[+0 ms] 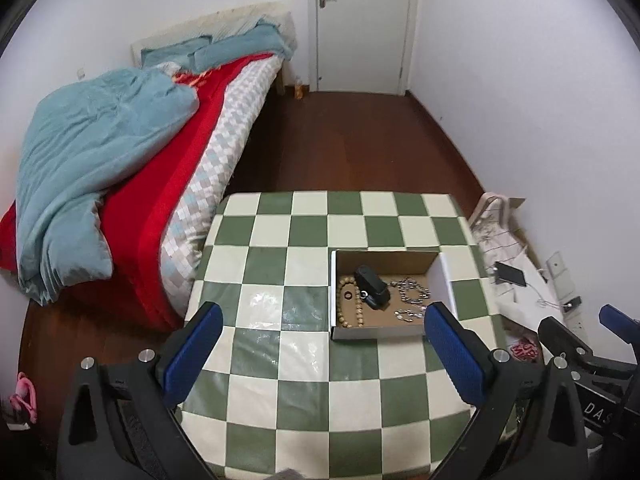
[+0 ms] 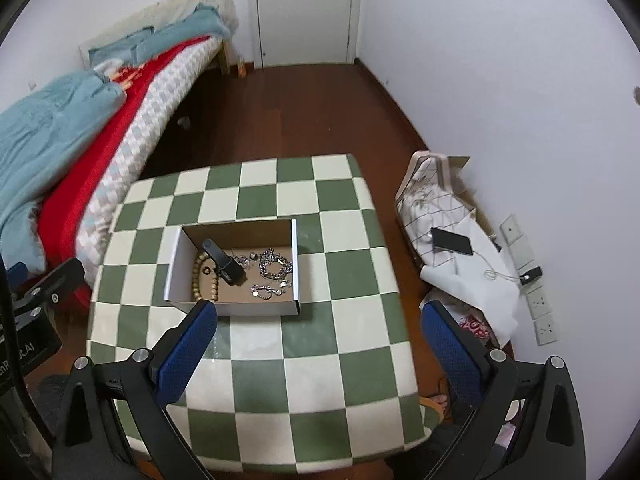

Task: Organize jewelry

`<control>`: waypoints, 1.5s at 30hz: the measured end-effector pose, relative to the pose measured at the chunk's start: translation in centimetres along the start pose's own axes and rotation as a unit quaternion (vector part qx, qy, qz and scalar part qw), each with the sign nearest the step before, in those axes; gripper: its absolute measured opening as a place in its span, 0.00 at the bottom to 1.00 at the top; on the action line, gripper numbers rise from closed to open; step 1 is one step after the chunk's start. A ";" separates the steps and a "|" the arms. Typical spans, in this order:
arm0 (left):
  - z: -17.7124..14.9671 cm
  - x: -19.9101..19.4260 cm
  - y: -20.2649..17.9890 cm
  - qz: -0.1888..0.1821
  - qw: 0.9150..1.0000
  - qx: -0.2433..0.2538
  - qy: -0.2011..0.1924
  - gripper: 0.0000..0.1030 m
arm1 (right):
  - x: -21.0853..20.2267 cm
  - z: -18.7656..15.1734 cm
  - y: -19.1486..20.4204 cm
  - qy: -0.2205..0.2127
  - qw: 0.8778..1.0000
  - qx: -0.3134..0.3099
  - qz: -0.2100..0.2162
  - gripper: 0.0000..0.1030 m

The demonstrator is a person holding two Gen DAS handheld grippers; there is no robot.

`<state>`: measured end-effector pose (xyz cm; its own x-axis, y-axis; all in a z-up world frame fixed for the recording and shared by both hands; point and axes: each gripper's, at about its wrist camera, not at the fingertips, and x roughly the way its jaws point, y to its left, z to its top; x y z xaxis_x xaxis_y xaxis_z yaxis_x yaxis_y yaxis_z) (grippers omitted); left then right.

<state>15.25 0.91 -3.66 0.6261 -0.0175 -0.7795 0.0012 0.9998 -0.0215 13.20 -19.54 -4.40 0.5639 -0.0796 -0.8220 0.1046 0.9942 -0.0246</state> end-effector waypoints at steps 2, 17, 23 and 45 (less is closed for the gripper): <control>-0.2 -2.0 0.1 -0.004 1.000 0.000 -0.011 1.00 | -2.4 -0.5 -0.3 -0.013 1.000 0.002 0.000 1.00; -1.3 -11.6 0.3 -0.023 0.999 -0.001 -0.032 1.00 | -14.8 -2.3 -0.7 -0.077 0.997 -0.007 0.001 1.00; -0.5 -12.3 0.1 -0.006 0.999 -0.003 -0.035 1.00 | -16.0 -1.3 -0.5 -0.081 0.997 -0.012 0.004 1.00; -0.1 -10.3 -0.2 0.017 1.000 -0.012 -0.018 1.00 | -13.6 0.0 -0.8 -0.064 0.998 -0.010 -0.008 1.00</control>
<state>8.73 0.91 4.37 0.6526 0.0175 -0.7575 -0.0385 0.9992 -0.0102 5.46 -19.24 6.84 0.6629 -0.1032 -0.7416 0.0992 0.9938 -0.0496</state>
